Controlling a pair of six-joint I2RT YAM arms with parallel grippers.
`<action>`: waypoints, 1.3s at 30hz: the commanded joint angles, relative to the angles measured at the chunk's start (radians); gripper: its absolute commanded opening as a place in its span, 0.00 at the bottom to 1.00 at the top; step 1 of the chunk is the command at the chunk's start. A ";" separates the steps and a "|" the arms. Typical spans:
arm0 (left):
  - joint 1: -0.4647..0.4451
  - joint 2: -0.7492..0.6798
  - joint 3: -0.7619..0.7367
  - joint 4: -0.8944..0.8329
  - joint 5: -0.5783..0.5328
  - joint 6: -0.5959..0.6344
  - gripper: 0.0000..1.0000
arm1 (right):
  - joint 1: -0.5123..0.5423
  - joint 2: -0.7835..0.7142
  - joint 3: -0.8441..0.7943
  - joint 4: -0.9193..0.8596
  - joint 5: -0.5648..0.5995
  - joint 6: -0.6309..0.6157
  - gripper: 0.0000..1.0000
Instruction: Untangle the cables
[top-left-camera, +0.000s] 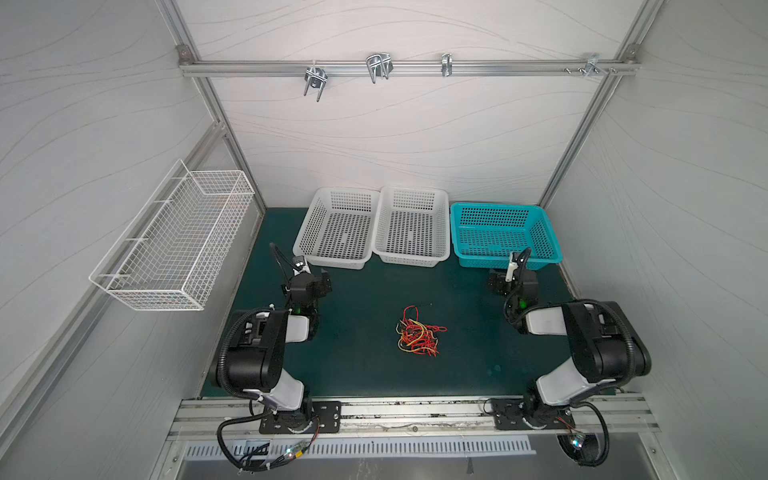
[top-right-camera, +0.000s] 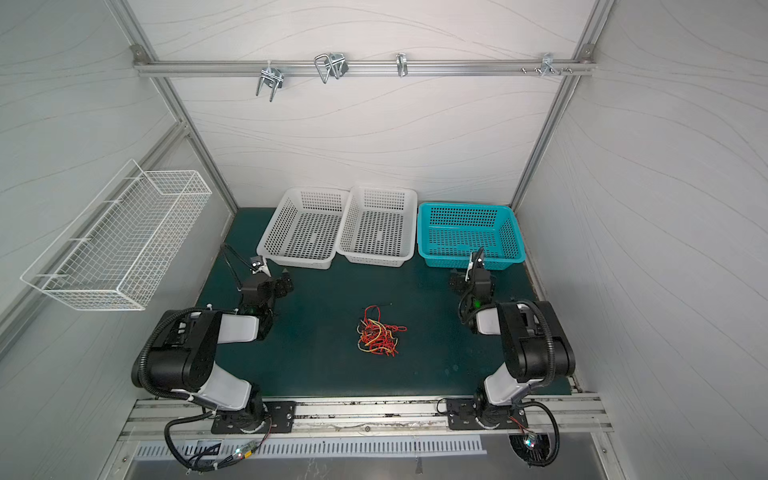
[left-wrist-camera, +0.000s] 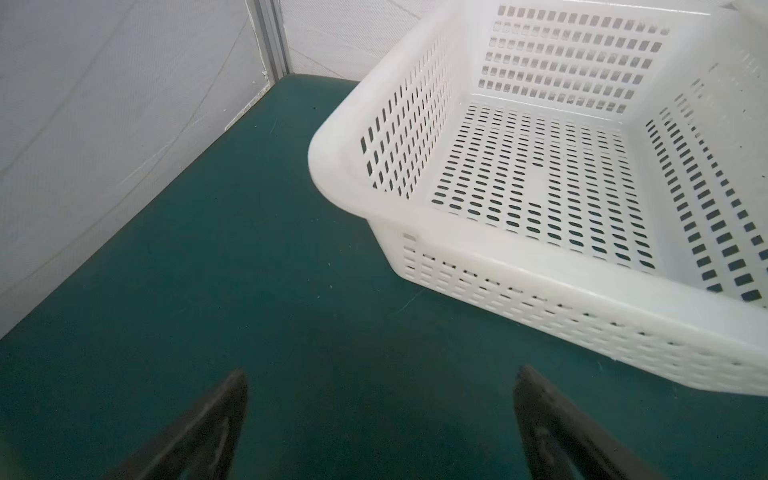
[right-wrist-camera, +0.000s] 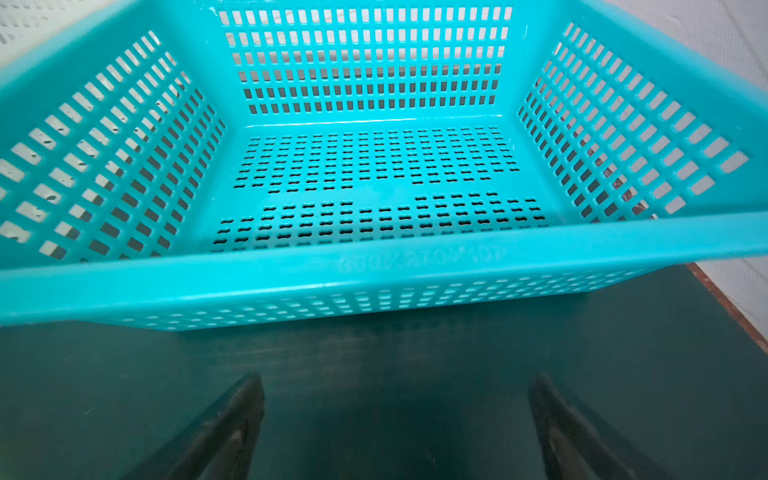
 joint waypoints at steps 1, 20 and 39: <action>-0.004 0.011 0.031 0.029 -0.011 0.009 1.00 | 0.007 -0.003 0.002 0.020 -0.008 -0.015 0.99; -0.003 0.010 0.031 0.029 -0.011 0.009 1.00 | 0.008 -0.004 0.002 0.019 -0.007 -0.014 0.99; -0.004 -0.129 -0.013 -0.022 -0.057 -0.002 0.99 | 0.073 -0.127 0.002 -0.070 0.066 -0.074 0.99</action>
